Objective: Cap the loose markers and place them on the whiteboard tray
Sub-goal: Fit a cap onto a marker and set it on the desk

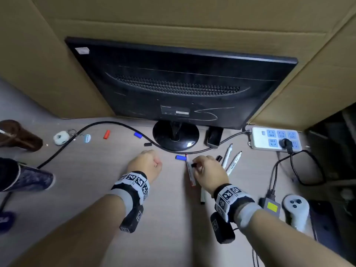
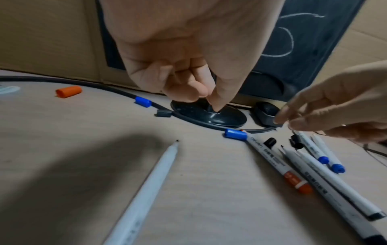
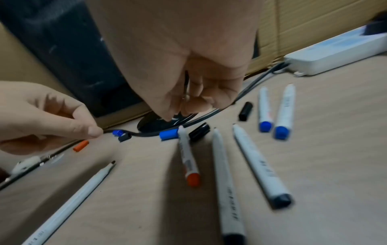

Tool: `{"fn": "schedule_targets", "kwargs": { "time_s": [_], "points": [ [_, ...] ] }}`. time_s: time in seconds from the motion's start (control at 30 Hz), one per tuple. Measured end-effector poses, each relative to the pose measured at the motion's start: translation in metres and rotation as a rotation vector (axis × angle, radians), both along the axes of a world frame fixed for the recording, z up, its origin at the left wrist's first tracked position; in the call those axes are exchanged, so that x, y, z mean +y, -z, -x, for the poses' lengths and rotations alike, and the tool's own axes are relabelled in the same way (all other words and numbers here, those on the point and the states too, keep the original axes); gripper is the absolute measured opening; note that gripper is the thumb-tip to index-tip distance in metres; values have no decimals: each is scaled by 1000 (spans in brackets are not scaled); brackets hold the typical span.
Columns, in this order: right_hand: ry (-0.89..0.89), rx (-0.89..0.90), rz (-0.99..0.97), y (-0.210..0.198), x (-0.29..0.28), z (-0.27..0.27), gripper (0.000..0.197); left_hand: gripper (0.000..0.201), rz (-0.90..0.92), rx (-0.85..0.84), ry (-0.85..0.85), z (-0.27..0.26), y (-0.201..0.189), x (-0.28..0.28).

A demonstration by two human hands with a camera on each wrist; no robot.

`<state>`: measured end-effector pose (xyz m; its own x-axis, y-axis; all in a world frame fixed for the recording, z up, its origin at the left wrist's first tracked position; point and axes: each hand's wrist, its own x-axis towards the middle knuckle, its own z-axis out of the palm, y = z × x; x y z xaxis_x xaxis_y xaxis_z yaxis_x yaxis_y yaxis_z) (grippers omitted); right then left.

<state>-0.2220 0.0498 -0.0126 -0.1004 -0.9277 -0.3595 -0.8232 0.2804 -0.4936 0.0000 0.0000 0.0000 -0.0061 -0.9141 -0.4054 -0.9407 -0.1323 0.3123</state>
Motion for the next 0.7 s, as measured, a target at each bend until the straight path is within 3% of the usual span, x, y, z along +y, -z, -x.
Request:
{"fn": "schedule_targets", "kwargs": {
  "time_s": [0.1,0.2,0.37,0.47,0.53,0.7],
  "points": [
    [-74,50,44,7,-24,-20,20,11,11,-17,-73,-27,8,-2],
    [-134,101,19,17,-42,-40,31,12,3,-17,-137,-57,17,-1],
    [-169,191,-64,38,-56,-57,40,11,-53,-38,-136,-86,28,0],
    [-196,208,-102,46,-57,-64,34,13,-88,-28,-113,-86,30,0],
    [-193,188,-101,48,-56,-68,28,13,-93,-11,-109,-81,29,-2],
    [-132,-76,-28,35,-46,-63,25,10,-81,122,-13,-60,22,-14]
  ]
}}
